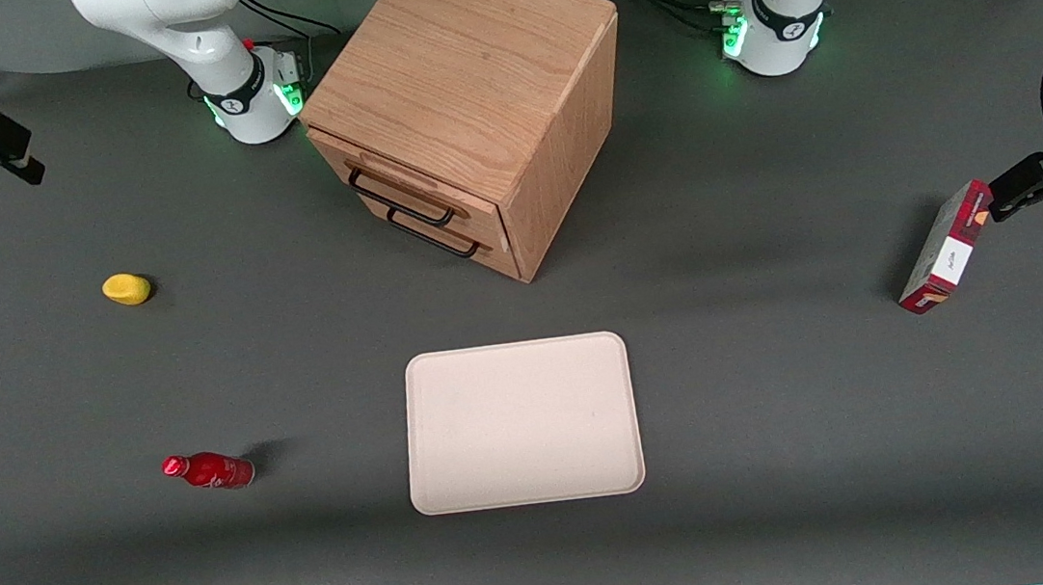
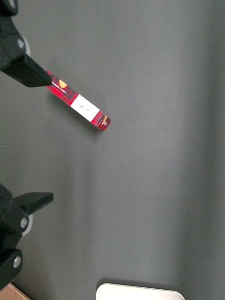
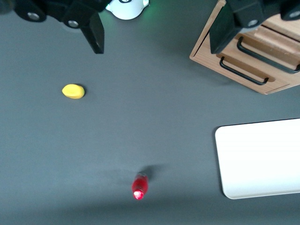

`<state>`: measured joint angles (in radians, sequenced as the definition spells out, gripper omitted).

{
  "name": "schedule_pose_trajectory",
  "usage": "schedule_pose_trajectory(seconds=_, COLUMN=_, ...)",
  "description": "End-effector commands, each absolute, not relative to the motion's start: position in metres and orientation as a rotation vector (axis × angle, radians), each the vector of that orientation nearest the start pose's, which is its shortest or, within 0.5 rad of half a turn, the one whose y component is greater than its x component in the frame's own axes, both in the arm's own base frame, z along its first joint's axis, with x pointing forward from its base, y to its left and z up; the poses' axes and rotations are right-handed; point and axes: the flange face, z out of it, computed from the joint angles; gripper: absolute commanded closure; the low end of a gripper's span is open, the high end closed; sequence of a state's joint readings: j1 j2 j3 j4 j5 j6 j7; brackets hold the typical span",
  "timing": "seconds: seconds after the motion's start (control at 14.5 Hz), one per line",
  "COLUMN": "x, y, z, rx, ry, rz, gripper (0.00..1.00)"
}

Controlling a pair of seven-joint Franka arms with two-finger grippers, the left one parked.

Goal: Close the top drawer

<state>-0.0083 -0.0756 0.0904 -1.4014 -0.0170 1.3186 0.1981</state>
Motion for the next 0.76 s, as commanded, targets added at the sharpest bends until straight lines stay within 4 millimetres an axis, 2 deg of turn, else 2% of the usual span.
schedule_pose_trajectory(seconds=0.0, x=0.497, y=0.042, z=0.678, rx=-3.172, ry=0.233, rz=-0.009, gripper=0.00)
schedule_pose_trajectory(seconds=0.07, x=0.491, y=0.037, z=0.667, rx=-3.167, ry=0.245, rz=-0.037, gripper=0.00)
schedule_pose_trajectory(seconds=0.21, x=0.483, y=0.036, z=0.663, rx=-3.157, ry=0.243, rz=-0.064, gripper=0.00)
schedule_pose_trajectory(seconds=0.48, x=0.502, y=0.034, z=0.670, rx=-3.143, ry=0.238, rz=-0.080, gripper=0.00)
schedule_pose_trajectory(seconds=0.69, x=0.500, y=0.029, z=0.669, rx=-3.144, ry=0.251, rz=-0.042, gripper=0.00)
